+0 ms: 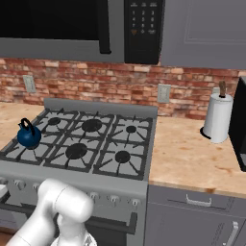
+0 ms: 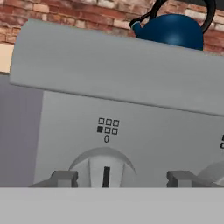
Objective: Turn on the front left burner of the stove.
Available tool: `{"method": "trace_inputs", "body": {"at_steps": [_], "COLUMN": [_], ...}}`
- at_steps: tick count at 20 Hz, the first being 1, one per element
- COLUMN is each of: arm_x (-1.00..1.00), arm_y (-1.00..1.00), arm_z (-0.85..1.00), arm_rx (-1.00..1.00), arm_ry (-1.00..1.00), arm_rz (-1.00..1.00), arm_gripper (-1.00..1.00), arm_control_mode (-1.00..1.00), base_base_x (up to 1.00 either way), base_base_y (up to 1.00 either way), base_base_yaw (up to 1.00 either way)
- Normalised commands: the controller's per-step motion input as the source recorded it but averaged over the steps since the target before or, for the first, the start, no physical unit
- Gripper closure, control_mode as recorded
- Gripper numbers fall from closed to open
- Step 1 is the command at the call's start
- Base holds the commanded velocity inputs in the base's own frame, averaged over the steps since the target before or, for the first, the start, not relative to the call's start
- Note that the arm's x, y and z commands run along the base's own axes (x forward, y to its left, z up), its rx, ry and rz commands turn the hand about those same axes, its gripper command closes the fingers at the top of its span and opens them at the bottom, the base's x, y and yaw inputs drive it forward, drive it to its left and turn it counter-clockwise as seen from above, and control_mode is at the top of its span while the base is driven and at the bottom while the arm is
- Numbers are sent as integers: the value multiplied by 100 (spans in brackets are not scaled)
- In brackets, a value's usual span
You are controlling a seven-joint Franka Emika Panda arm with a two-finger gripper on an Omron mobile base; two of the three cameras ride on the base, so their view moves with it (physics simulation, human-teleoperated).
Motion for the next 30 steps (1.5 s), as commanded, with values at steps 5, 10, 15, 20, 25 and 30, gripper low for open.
{"method": "trace_inputs", "body": {"at_steps": [5, 10, 15, 20, 25, 30], "arm_x": [28, 29, 27, 5, 8, 2], "arm_y": [26, 14, 1, 0, 0, 3], "arm_z": [-45, -33, -29, -4, -11, -11], "arm_rx": [0, 0, 0, 0, -1, -18], "arm_ry": [0, 0, 3, 7, 11, 23], "arm_rz": [0, 0, 0, 0, 6, 14], "arm_gripper": [-100, 100, 100, 100, 100, 100], "arm_control_mode": [-100, -100, -100, -100, -100, -100], "base_base_x": [0, 0, 0, 0, 0, 0], "base_base_y": [0, 0, 0, 0, 0, 0], "base_base_yaw": [0, 0, 0, 0, 0, 0]}}
